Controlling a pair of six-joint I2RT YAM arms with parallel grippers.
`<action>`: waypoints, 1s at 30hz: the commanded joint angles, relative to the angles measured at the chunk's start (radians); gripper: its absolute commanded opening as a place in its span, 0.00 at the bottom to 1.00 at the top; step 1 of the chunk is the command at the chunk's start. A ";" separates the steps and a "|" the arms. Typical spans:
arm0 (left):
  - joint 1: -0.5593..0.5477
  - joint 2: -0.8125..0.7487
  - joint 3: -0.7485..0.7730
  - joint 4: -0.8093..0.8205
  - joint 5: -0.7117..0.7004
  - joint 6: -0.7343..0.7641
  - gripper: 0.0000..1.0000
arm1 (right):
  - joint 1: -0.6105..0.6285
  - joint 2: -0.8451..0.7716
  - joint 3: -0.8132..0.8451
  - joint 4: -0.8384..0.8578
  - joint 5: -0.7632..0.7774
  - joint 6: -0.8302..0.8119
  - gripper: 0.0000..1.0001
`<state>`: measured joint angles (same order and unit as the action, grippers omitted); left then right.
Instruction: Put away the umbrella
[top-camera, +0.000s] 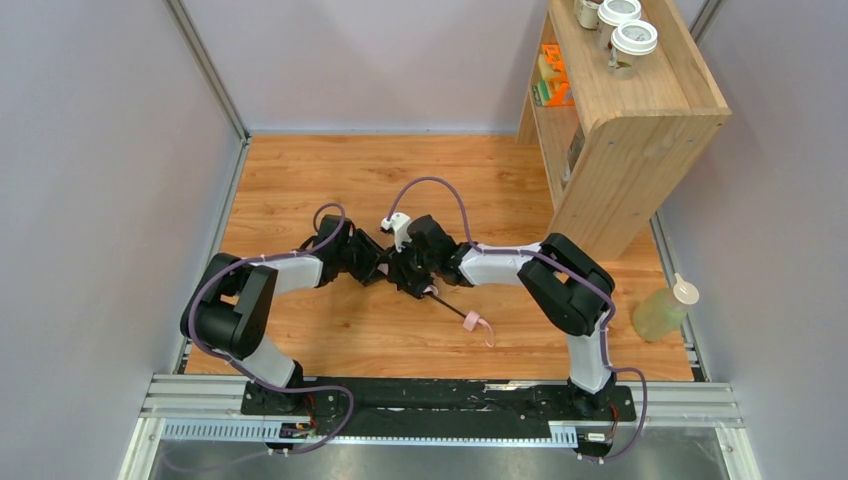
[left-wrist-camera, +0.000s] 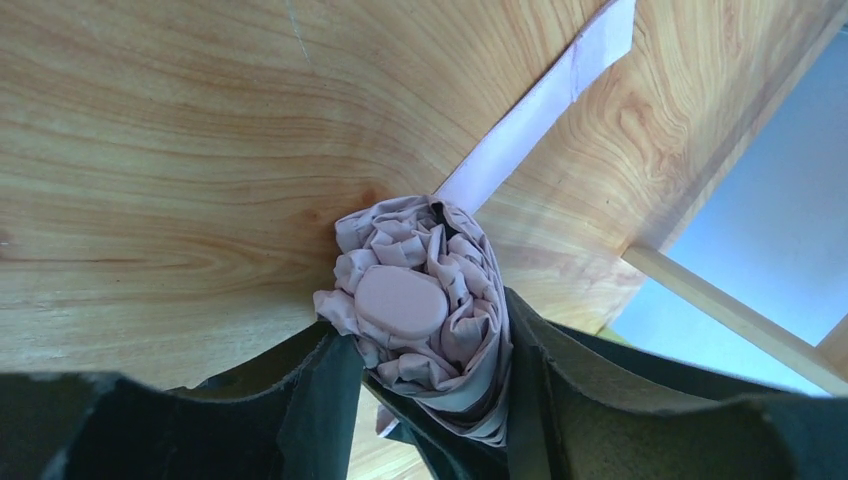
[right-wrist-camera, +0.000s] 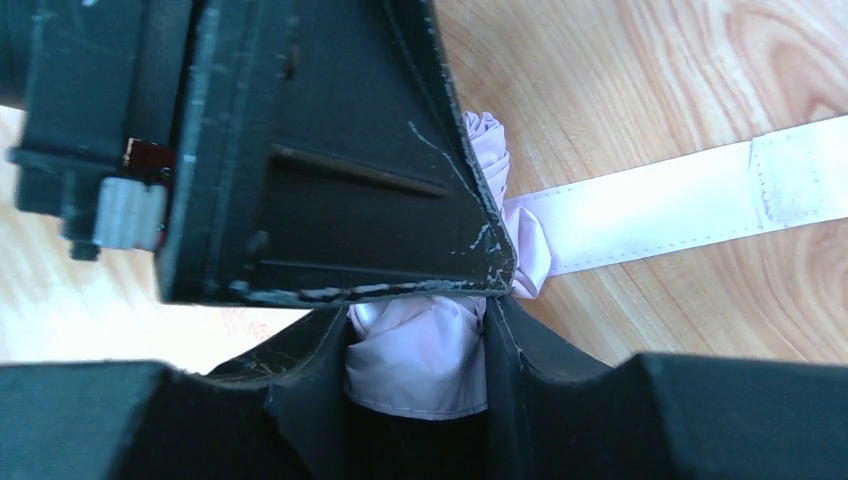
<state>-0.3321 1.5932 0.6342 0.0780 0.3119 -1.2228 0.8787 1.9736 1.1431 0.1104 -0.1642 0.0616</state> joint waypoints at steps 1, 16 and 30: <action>-0.002 0.014 -0.080 -0.222 -0.065 0.195 0.57 | -0.095 0.077 -0.049 -0.038 -0.282 0.118 0.00; -0.004 -0.038 -0.094 -0.216 -0.056 0.143 0.73 | -0.172 0.151 -0.063 0.170 -0.552 0.276 0.00; -0.028 0.033 -0.208 -0.027 -0.085 0.069 0.10 | -0.141 0.119 -0.010 0.138 -0.512 0.277 0.00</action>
<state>-0.3332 1.5383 0.5175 0.2058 0.3130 -1.2472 0.7158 2.0827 1.1191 0.3290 -0.7456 0.3759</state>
